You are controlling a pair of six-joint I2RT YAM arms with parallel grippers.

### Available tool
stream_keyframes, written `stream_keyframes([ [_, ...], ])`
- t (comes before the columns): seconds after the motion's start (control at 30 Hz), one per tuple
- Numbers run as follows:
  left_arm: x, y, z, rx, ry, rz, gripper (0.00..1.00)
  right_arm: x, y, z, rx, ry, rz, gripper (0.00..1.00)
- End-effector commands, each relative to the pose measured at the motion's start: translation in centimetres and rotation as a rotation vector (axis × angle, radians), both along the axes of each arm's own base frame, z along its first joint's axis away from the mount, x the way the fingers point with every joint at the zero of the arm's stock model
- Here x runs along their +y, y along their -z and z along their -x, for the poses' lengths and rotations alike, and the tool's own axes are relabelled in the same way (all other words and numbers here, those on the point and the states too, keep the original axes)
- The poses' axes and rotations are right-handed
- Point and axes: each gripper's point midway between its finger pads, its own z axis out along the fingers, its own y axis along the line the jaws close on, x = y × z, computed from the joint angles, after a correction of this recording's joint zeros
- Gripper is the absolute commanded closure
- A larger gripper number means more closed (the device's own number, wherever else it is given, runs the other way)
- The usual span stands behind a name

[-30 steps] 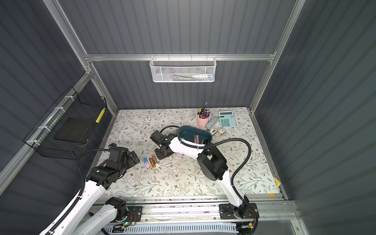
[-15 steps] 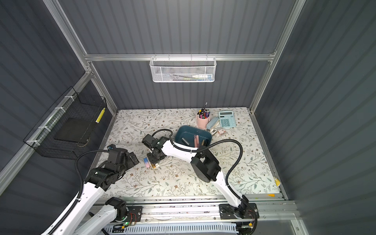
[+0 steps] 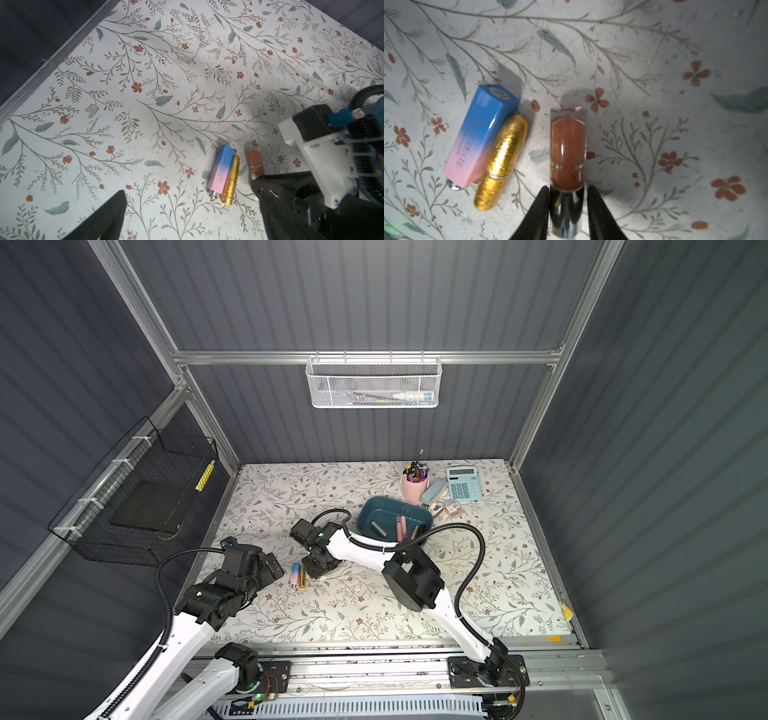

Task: Put the lipstick into the storage box
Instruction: Pick up the lipstick at the center of the board.

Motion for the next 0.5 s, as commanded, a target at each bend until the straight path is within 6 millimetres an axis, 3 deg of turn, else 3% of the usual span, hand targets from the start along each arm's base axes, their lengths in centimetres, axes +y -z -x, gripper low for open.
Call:
stream_keyframes([
  [0.0, 0.3, 0.2, 0.0, 0.005, -0.010, -0.017, 0.00, -0.3, 0.9, -0.5, 0.006, 0.013, 0.032, 0.67],
  [0.47, 0.2, 0.7, -0.2, 0.010, -0.012, -0.019, 0.00, -1.4, 1.6, -1.6, 0.018, 0.046, 0.067, 0.72],
])
